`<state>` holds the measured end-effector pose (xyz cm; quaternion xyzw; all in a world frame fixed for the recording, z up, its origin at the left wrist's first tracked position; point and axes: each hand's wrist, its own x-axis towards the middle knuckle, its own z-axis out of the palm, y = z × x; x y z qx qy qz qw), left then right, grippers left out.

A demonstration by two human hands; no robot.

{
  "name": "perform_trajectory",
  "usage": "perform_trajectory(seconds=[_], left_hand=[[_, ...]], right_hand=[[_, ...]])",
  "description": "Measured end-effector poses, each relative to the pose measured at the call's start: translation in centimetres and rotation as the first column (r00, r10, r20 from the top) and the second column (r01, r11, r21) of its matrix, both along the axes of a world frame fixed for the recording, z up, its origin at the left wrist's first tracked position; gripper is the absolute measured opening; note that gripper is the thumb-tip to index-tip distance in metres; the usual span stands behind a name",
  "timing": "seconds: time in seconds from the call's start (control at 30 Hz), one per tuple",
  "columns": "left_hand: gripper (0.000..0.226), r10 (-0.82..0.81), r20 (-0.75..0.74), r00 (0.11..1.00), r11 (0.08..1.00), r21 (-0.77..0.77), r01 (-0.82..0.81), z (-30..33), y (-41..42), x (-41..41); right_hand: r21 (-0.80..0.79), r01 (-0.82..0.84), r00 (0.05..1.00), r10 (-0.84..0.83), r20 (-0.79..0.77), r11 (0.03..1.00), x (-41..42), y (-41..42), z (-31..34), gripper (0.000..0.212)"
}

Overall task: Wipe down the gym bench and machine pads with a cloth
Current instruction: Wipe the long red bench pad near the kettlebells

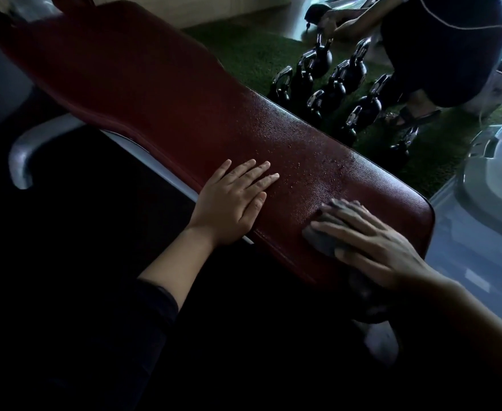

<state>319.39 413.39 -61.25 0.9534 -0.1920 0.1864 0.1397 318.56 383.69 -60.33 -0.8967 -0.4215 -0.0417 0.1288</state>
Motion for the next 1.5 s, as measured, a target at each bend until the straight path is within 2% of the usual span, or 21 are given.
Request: perform_trajectory(seconds=[0.17,0.27,0.33,0.4,0.53,0.63,0.77,0.83,0.9,0.97,1.03,1.1,1.27,1.4,1.5], left_hand=[[0.049,-0.012,-0.013,1.000,1.000,0.018,0.012,0.0,0.1,0.1],[0.049,-0.007,-0.013,1.000,1.000,0.009,0.007,0.1,0.1,0.1],[0.049,-0.003,-0.010,1.000,1.000,0.001,0.003,0.1,0.0,0.0],[0.049,-0.009,-0.005,1.000,1.000,-0.002,0.009,0.1,0.0,0.0],[0.049,-0.005,-0.015,1.000,1.000,0.000,0.005,0.3,0.0,-0.1],[0.050,-0.005,-0.023,1.000,1.000,-0.004,0.005,0.4,-0.2,-0.1],[0.050,-0.019,-0.024,1.000,1.000,0.019,0.019,0.4,0.1,0.0],[0.050,-0.022,-0.034,0.999,1.000,0.008,0.023,0.4,0.1,0.1],[0.050,-0.011,-0.036,0.999,1.000,-0.005,0.010,0.4,0.0,0.0],[0.050,-0.001,-0.044,0.999,1.000,-0.004,0.001,0.4,0.0,-0.1],[0.051,0.001,-0.058,0.998,1.000,0.004,-0.001,0.4,0.0,-0.2],[0.051,0.012,-0.065,0.998,1.000,0.021,-0.011,0.5,-0.1,-0.2],[0.055,0.082,-0.105,0.991,0.995,0.068,-0.075,1.2,-0.6,-0.5],[0.058,0.139,-0.097,0.986,0.986,0.106,-0.129,2.2,-1.3,0.2],[0.053,0.209,-0.171,0.963,0.971,0.152,-0.184,2.7,-1.8,1.3]], right_hand=[[0.030,0.132,0.990,-0.134,0.049,0.991,0.4,6.3,0.5,0.050],[-0.030,0.000,0.992,0.004,0.124,1.000,-2.5,7.1,0.2,0.047],[-0.060,-0.131,0.985,0.137,0.104,0.990,-3.7,5.3,0.2,0.045],[-0.051,-0.196,0.978,0.199,0.055,0.979,-3.5,3.0,0.1,0.044],[-0.030,-0.095,0.995,0.095,-0.004,0.995,0.0,0.2,0.2,0.048],[0.001,0.018,1.000,-0.018,-0.015,1.000,2.3,2.3,0.6,0.049],[0.027,0.047,0.995,-0.049,0.085,0.999,1.4,7.3,0.6,0.050],[0.014,-0.011,0.993,0.009,0.118,1.000,-0.4,7.8,0.4,0.048],[-0.023,-0.134,0.984,0.135,0.116,0.991,-2.0,6.6,0.6,0.046],[-0.035,-0.250,0.966,0.252,0.062,0.968,-2.6,4.6,0.9,0.044],[0.019,-0.290,0.957,0.290,-0.015,0.957,-2.3,2.8,1.0,0.041],[0.111,-0.248,0.965,0.256,-0.063,0.962,-1.4,1.5,1.0,0.039],[0.279,-0.005,1.000,0.013,-0.025,0.960,1.4,1.4,1.1,0.040],[0.243,0.097,0.994,-0.104,0.016,0.965,3.5,4.9,0.9,0.044],[0.178,0.225,0.972,-0.234,0.031,0.958,4.4,6.2,0.6,0.047]])
